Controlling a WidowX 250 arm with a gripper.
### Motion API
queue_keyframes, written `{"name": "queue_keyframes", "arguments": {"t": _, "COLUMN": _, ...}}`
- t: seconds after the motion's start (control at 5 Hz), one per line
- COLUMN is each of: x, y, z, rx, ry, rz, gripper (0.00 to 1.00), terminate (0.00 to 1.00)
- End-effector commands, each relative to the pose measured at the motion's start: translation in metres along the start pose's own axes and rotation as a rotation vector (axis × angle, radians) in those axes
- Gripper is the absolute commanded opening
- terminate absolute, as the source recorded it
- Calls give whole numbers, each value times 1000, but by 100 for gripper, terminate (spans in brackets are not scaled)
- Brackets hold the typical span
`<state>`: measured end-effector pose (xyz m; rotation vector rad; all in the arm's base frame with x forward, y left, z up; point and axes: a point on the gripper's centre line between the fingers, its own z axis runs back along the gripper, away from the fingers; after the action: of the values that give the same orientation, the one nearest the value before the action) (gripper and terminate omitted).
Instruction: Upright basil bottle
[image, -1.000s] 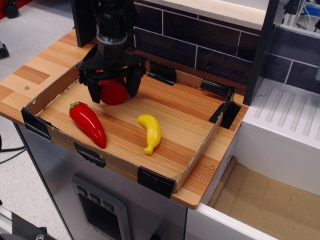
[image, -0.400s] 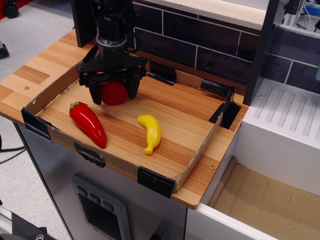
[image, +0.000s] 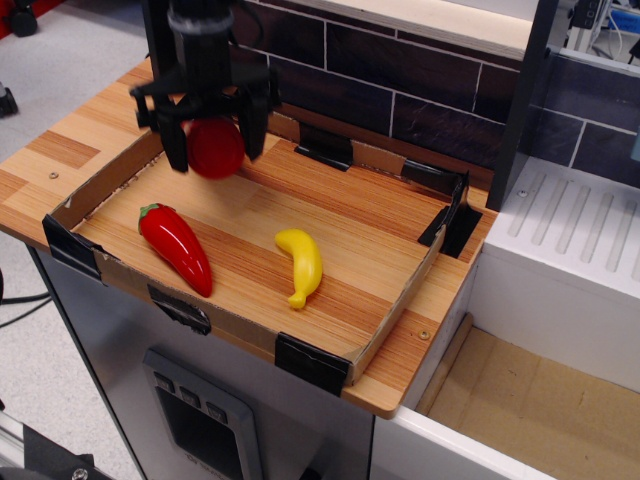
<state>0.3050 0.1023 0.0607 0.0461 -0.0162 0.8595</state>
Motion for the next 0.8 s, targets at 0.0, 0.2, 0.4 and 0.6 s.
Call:
{"name": "queue_keyframes", "arguments": {"t": 0.0, "x": 27, "y": -6, "z": 57, "rx": -58, "ry": -29, "rz": 45, "gripper": 0, "terminate": 0}}
{"name": "queue_keyframes", "arguments": {"t": 0.2, "x": 38, "y": -9, "z": 62, "rx": -63, "ry": -33, "rz": 51, "gripper": 0, "terminate": 0}}
{"name": "queue_keyframes", "arguments": {"t": 0.4, "x": 41, "y": -13, "z": 64, "rx": -67, "ry": -12, "rz": 62, "gripper": 0, "terminate": 0}}
{"name": "queue_keyframes", "arguments": {"t": 0.6, "x": 40, "y": -14, "z": 50, "rx": -26, "ry": -3, "rz": 49, "gripper": 100, "terminate": 0}}
